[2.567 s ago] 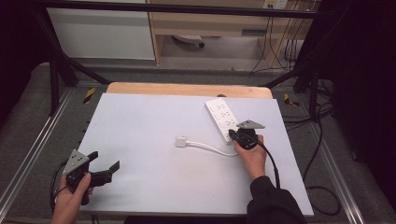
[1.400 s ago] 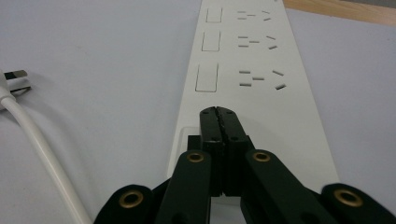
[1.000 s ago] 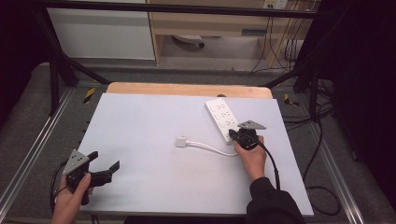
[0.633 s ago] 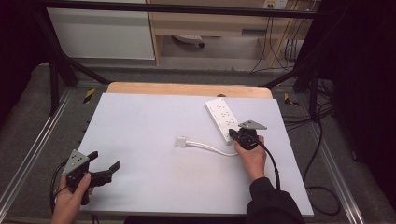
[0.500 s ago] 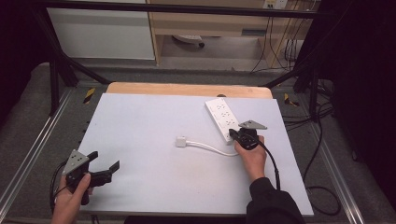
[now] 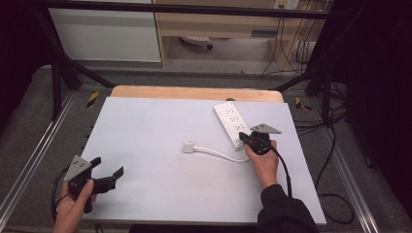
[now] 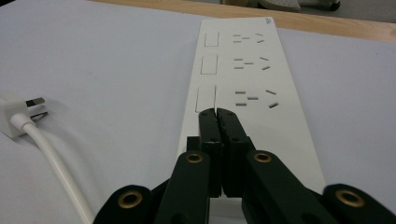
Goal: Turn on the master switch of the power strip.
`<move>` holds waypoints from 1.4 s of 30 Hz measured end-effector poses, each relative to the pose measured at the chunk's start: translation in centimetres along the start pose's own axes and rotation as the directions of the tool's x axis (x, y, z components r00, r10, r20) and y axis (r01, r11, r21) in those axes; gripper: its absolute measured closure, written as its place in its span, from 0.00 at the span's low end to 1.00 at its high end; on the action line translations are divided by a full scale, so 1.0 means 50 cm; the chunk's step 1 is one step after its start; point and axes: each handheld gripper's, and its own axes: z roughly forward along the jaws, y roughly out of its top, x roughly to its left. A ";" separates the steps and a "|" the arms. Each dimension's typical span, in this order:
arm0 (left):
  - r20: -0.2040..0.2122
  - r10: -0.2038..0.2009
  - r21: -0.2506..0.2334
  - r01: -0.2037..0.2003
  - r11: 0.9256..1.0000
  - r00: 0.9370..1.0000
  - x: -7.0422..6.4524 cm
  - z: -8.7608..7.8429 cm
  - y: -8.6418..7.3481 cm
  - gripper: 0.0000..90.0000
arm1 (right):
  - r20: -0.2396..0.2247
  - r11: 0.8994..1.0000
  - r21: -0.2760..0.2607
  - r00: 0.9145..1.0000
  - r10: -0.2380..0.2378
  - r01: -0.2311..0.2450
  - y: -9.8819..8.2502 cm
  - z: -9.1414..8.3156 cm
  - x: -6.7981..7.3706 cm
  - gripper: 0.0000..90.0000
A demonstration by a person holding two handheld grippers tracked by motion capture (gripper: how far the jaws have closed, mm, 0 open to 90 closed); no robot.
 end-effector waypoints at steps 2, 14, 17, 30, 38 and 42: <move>-0.002 -0.001 0.003 0.001 1.000 1.000 0.000 0.001 -0.001 0.06 | -0.002 1.000 -0.003 1.000 0.003 -0.003 0.001 -0.001 0.000 0.99; -0.004 0.000 0.008 0.000 1.000 1.000 -0.001 0.003 -0.001 0.06 | -0.018 1.000 -0.006 1.000 0.014 -0.014 0.009 -0.011 -0.002 0.90; -0.001 0.000 0.008 0.000 1.000 1.000 -0.002 0.003 -0.001 0.06 | -0.018 1.000 -0.006 1.000 0.016 -0.016 0.010 -0.012 -0.002 0.87; 0.001 0.006 0.007 -0.006 1.000 1.000 -0.002 0.003 -0.001 0.06 | -0.010 1.000 -0.014 1.000 0.027 -0.027 0.015 -0.017 -0.004 0.75; 0.002 0.004 0.007 -0.004 1.000 1.000 -0.002 0.002 -0.001 0.06 | 0.000 0.999 -0.026 1.000 0.031 -0.031 0.020 -0.020 -0.001 0.62; 0.003 0.002 0.006 -0.002 1.000 1.000 -0.002 0.003 -0.001 0.06 | 0.004 0.999 -0.029 1.000 0.027 -0.026 0.024 -0.022 0.001 0.57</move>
